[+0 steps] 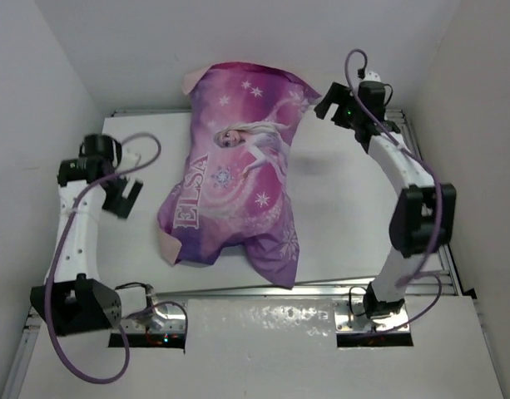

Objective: Put the pillow into the pillowcase

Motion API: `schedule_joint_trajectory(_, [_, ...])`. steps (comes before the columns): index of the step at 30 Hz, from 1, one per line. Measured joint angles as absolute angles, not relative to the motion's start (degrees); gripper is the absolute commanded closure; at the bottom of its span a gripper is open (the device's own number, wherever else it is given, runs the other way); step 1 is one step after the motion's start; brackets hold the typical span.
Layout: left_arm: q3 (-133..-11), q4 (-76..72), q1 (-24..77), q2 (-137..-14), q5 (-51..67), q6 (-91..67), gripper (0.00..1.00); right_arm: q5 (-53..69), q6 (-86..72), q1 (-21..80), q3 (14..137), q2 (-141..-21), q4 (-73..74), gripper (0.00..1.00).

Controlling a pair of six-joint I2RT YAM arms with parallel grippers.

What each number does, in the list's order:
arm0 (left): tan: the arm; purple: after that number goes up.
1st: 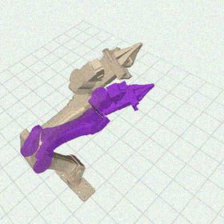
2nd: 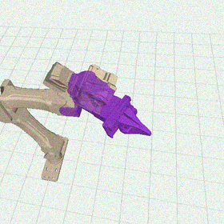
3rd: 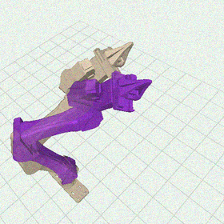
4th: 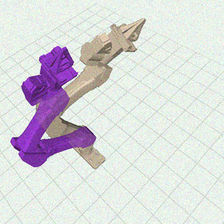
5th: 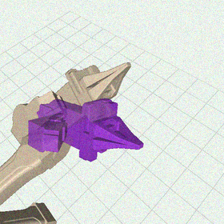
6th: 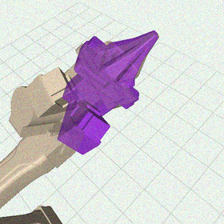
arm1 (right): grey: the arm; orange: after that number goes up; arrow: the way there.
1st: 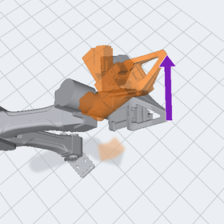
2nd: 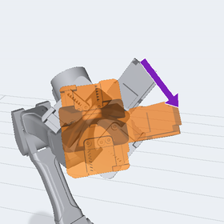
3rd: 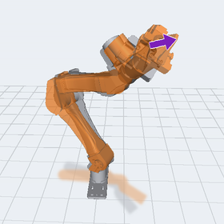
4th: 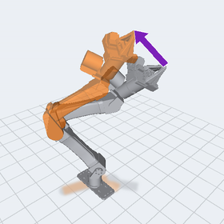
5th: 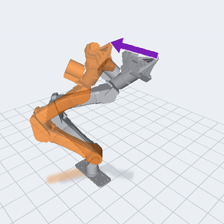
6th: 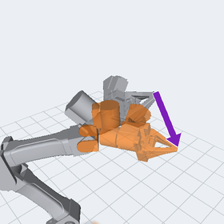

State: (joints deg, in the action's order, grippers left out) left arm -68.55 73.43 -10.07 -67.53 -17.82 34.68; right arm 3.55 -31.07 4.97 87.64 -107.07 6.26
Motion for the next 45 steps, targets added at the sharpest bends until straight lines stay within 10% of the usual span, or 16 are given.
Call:
schedule_joint_trajectory(13, [-90.96, 46.33, -3.75, -97.41, 20.75, 15.66, 0.00, 16.58, -34.33, 18.96, 73.76, -102.69, -8.47, 0.03])
schedule_joint_trajectory(19, [-89.14, 43.55, 2.02, -104.27, 24.64, 12.23, 0.01, 16.64, -36.29, 19.44, 70.43, -107.70, -7.79, 0.29])
schedule_joint_trajectory(28, [-84.25, 44.16, 0.25, -105.45, 33.85, 14.85, 0.99, 17.61, -38.13, 25.41, 71.96, -108.86, -10.24, 1.00])
schedule_joint_trajectory(38, [-83.48, 61.01, -12.03, -95.13, 36.82, 25.23, 1.00, 19.55, -47.90, 32.71, 71.18, -106.04, -12.67, 1.00])
schedule_joint_trajectory(45, [-112.51, 64.03, -11.22, -87.99, 28.42, 23.44, 1.00, 18.37, -44.82, 32.45, 95.61, -107.13, -0.93, 1.00])
